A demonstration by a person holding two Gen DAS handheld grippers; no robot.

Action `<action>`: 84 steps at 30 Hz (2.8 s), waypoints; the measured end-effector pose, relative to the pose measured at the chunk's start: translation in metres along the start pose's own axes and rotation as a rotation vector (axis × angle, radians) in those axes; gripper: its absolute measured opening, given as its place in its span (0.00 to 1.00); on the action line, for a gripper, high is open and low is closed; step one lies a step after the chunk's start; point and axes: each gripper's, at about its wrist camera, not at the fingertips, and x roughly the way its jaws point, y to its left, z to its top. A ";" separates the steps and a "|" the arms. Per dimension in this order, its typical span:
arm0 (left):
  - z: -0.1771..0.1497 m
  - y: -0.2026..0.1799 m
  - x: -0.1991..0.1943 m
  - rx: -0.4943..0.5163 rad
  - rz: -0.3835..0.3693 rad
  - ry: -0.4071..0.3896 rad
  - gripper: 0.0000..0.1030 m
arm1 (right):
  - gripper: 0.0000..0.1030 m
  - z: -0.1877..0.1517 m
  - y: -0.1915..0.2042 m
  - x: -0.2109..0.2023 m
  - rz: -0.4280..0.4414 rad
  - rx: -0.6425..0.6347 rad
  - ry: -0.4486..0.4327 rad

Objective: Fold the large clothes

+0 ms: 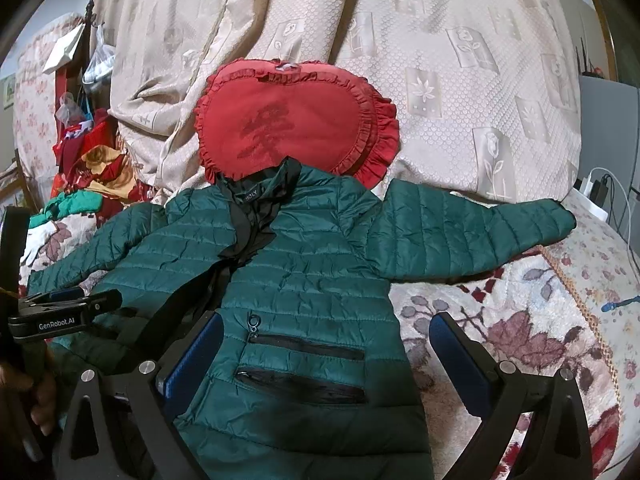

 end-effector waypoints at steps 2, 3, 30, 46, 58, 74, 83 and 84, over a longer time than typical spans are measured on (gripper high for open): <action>0.000 0.000 0.000 0.000 -0.001 0.000 0.93 | 0.99 0.000 0.002 -0.001 0.000 0.002 -0.004; 0.000 0.000 0.000 -0.001 -0.001 0.000 0.93 | 0.99 0.000 0.002 -0.001 0.000 0.003 -0.004; 0.001 -0.001 0.000 -0.002 -0.002 0.002 0.93 | 0.99 0.006 0.009 -0.012 -0.033 -0.062 -0.027; -0.003 -0.002 0.005 -0.013 -0.008 0.017 0.93 | 0.99 -0.005 -0.001 -0.003 0.026 0.131 0.068; -0.003 0.003 0.008 -0.035 -0.014 0.033 0.93 | 0.99 -0.008 0.015 0.000 -0.033 0.011 0.053; -0.002 0.000 0.010 -0.018 0.008 0.040 0.93 | 1.00 0.049 0.040 0.046 0.079 -0.038 0.044; 0.000 -0.001 0.013 -0.028 0.030 0.050 0.93 | 0.99 0.014 0.020 0.108 0.086 0.072 0.207; 0.000 -0.002 0.014 -0.021 0.034 0.050 0.93 | 0.99 0.013 0.016 0.108 0.096 0.093 0.210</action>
